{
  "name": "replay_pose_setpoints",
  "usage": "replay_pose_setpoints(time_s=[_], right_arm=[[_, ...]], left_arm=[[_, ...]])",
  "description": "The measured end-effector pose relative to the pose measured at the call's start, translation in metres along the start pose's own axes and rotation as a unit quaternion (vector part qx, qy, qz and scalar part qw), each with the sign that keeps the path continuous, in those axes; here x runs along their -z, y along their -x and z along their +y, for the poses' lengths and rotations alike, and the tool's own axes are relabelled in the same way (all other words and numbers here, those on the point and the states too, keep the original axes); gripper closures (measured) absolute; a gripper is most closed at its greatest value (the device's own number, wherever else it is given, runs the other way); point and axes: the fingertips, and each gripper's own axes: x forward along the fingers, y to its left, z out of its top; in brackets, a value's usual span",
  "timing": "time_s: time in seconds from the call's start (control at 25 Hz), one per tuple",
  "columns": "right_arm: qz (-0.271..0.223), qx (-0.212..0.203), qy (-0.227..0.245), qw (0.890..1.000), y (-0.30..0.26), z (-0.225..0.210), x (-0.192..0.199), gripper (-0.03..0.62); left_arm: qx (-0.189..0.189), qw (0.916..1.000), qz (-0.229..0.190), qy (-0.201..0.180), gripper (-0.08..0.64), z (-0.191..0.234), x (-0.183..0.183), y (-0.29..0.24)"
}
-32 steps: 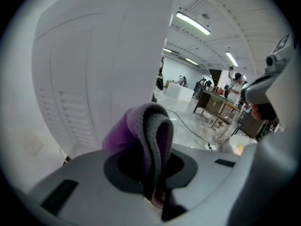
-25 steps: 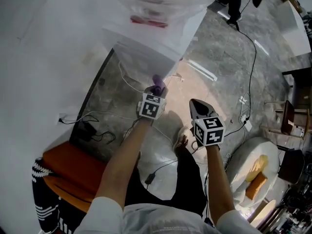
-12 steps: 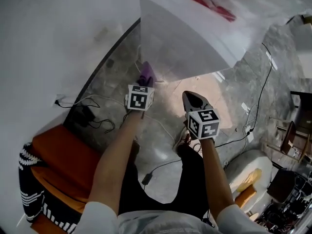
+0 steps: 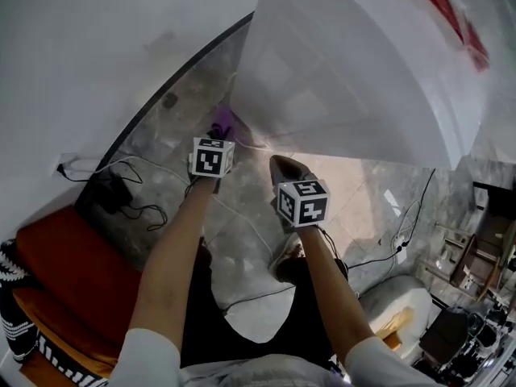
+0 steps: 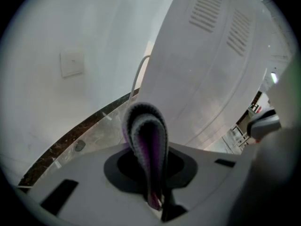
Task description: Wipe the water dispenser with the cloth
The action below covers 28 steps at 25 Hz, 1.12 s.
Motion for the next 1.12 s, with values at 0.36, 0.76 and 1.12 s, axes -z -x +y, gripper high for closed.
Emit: replay_pose_setpoints(time_s=[0.36,0.76,1.12], right_arm=[[0.001,0.002,-0.012,1.000,-0.053,-0.026,0.040,0.583],[-0.004,0.033,-0.060,0.998,0.006,-0.067,0.058,0.583],[0.007,0.080,-0.073,0.994,0.135,-0.088,0.075,0.583]], left_arm=[[-0.033,0.9993,0.008,-0.014,0.506,0.035,-0.004,-0.093],[0.056,0.9982,0.008,0.019,0.506,-0.048,0.003,-0.094],[0.140,0.9881,0.052,0.035,0.506,-0.195,0.033,-0.047]])
